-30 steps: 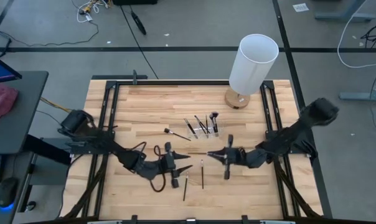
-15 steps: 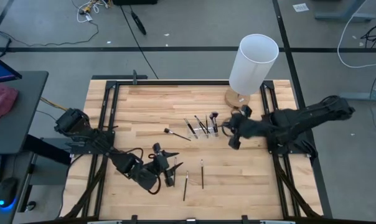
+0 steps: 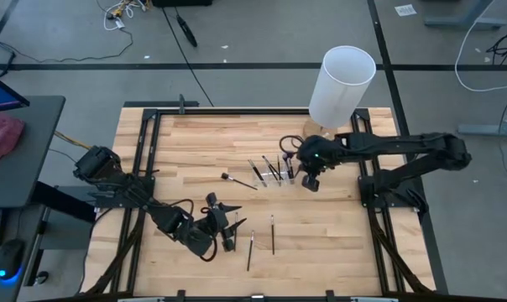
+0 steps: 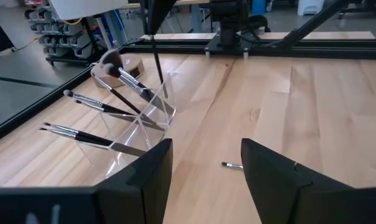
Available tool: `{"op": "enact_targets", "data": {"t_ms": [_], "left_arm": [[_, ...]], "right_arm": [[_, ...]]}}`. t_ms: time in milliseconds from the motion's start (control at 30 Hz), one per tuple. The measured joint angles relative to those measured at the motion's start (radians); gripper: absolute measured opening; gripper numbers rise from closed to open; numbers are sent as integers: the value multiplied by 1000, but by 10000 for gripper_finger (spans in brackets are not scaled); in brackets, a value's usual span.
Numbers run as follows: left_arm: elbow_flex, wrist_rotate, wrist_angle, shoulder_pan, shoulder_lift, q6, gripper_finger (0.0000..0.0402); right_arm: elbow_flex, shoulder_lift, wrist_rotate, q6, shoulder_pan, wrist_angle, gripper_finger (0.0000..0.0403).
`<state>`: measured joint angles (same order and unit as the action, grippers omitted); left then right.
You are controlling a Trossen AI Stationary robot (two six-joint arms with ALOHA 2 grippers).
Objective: Pick & Place Makeup Supplies
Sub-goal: Put the black makeup brush into the transparent organizer
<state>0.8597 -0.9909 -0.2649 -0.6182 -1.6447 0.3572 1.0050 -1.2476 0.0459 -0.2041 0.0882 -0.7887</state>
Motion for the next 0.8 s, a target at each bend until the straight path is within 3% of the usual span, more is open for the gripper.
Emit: {"op": "enact_targets", "data": {"t_ms": [367, 800], "left_arm": [[0, 0, 2, 0, 0, 0, 193], [0, 0, 2, 0, 0, 6, 193]], "right_arm": [[1, -130, -99, 87, 103, 11, 9], [2, -163, -94, 123, 153, 87, 41]]}}
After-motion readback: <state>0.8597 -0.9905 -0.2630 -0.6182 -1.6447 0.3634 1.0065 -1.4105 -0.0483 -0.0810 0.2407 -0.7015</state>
